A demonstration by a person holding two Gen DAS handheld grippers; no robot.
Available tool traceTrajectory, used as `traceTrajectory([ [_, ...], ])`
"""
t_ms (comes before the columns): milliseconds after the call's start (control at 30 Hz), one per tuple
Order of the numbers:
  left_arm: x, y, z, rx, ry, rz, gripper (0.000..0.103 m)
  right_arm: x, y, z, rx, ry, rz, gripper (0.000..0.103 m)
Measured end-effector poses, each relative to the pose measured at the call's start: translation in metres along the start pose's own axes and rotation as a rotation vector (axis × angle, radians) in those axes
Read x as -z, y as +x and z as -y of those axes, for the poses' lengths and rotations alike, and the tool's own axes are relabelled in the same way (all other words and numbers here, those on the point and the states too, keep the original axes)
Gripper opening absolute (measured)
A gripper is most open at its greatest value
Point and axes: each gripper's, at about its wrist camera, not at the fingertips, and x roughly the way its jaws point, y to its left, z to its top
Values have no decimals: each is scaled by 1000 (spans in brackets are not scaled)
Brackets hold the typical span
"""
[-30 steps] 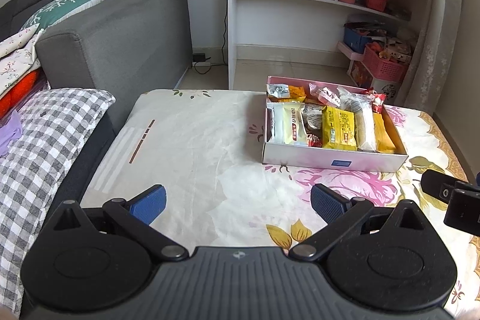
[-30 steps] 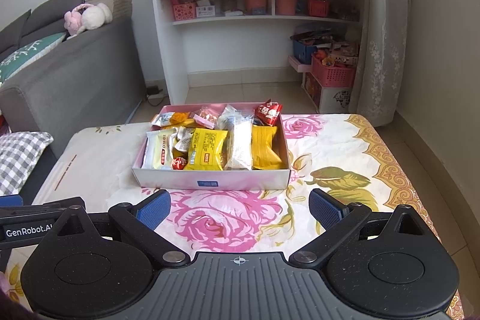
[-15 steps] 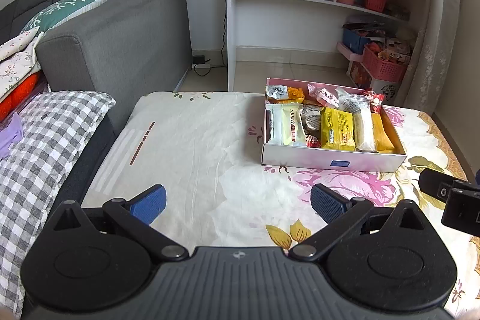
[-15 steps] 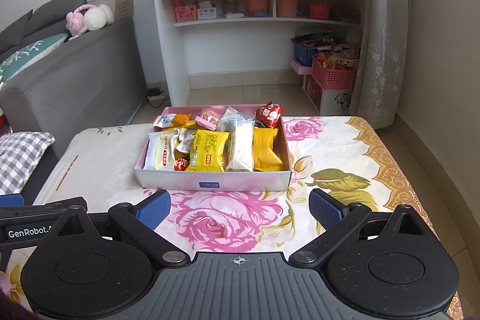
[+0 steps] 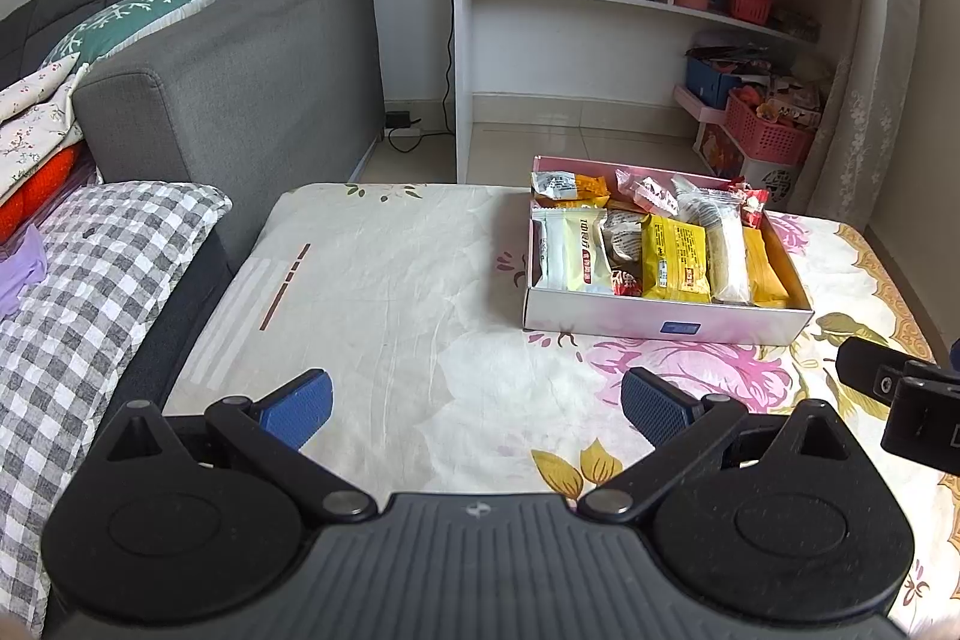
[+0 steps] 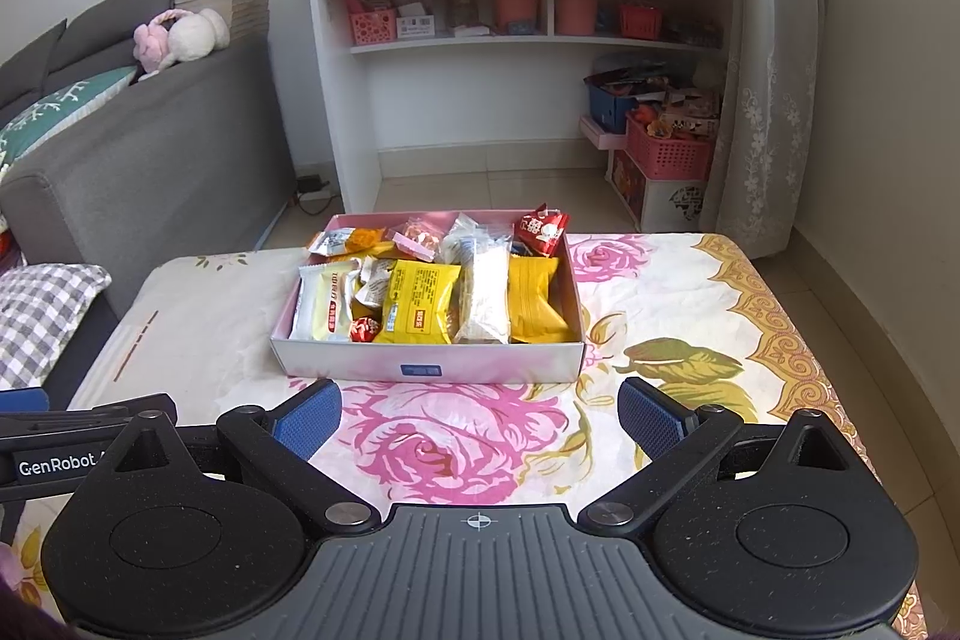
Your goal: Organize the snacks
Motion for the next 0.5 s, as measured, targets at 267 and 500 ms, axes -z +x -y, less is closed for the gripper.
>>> traceTrajectory([
  [267,-1,0,0,1,0,-3,103,0,0,0,-1,0,-1,100],
  [500,1,0,1,5,8,4,103,0,0,-1,0,0,-1,100],
])
